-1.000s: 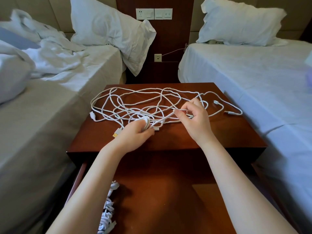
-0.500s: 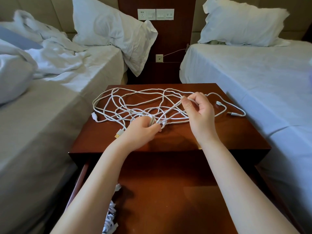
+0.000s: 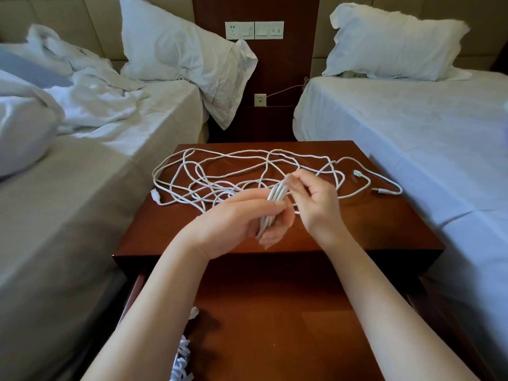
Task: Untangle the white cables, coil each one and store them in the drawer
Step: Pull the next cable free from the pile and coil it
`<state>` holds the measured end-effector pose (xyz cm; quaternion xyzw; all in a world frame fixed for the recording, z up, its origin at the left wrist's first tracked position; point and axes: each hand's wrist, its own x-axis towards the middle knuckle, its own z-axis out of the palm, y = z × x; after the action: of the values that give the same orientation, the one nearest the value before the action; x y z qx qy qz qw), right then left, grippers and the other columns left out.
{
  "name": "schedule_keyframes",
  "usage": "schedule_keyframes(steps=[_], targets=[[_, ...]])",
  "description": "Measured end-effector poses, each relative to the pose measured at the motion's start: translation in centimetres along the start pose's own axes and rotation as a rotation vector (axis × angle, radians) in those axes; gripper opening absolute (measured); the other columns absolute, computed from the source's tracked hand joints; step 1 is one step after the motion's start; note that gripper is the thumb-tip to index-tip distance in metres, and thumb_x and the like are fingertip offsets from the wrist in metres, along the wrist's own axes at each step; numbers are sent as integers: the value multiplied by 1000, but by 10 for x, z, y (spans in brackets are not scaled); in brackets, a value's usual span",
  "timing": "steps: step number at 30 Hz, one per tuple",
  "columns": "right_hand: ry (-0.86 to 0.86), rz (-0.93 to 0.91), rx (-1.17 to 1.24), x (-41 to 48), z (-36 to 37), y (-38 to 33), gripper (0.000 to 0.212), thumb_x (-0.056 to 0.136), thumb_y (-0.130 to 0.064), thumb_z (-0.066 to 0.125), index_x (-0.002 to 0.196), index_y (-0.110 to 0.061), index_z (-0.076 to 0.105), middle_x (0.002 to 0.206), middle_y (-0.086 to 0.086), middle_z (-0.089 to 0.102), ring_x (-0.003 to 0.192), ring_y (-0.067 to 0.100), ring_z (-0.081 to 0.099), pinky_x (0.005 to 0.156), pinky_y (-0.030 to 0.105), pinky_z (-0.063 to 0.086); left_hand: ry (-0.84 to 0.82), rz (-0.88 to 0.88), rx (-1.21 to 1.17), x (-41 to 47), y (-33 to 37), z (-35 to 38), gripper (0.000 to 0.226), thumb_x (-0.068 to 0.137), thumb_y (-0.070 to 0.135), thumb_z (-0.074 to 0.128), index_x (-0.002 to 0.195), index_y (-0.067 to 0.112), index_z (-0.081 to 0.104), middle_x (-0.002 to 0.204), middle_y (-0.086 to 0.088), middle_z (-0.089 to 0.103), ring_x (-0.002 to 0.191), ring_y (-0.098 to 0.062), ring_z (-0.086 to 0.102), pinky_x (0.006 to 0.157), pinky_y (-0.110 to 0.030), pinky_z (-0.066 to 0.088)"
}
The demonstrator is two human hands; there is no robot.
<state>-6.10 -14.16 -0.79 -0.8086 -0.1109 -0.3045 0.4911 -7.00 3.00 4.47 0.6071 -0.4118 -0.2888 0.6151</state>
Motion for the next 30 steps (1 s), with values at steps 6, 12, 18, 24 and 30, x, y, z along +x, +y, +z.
schedule_keyframes(steps=[6,12,18,24,30], targets=[[-277,-56,-72,-11,27,-9,26,88,-19,45,65,-14,55,49,-6,47,47,12,46,50,37,37,184,213,-335,2,-1,-8,18,86,14,44,77,9,59,57,1,45,53,-13,42,54,-24,40],[-484,-108,-164,-16,35,-22,22,98,-29,52,81,-18,60,58,-7,53,53,12,49,53,26,35,514,287,-428,0,-9,-22,14,92,9,41,86,10,54,68,-2,50,66,-14,46,67,-28,39],[-279,-117,-259,-11,27,-13,18,95,-34,59,82,-22,62,60,-12,54,52,6,49,51,23,32,846,201,80,7,-16,-24,35,93,17,41,68,35,57,66,1,54,65,-14,47,68,-31,38],[-124,-92,-189,-2,18,-7,23,89,-30,60,75,-12,61,64,-13,53,60,8,50,61,26,39,1016,2,585,8,-20,-21,39,102,14,37,70,13,58,79,-5,65,66,2,53,61,-5,37],[-222,25,-103,-2,12,-4,4,91,-11,62,87,-10,63,86,-10,56,91,3,52,76,3,39,974,-238,808,6,-31,-30,30,101,21,37,83,5,56,84,-9,63,65,-12,54,48,-12,40]])
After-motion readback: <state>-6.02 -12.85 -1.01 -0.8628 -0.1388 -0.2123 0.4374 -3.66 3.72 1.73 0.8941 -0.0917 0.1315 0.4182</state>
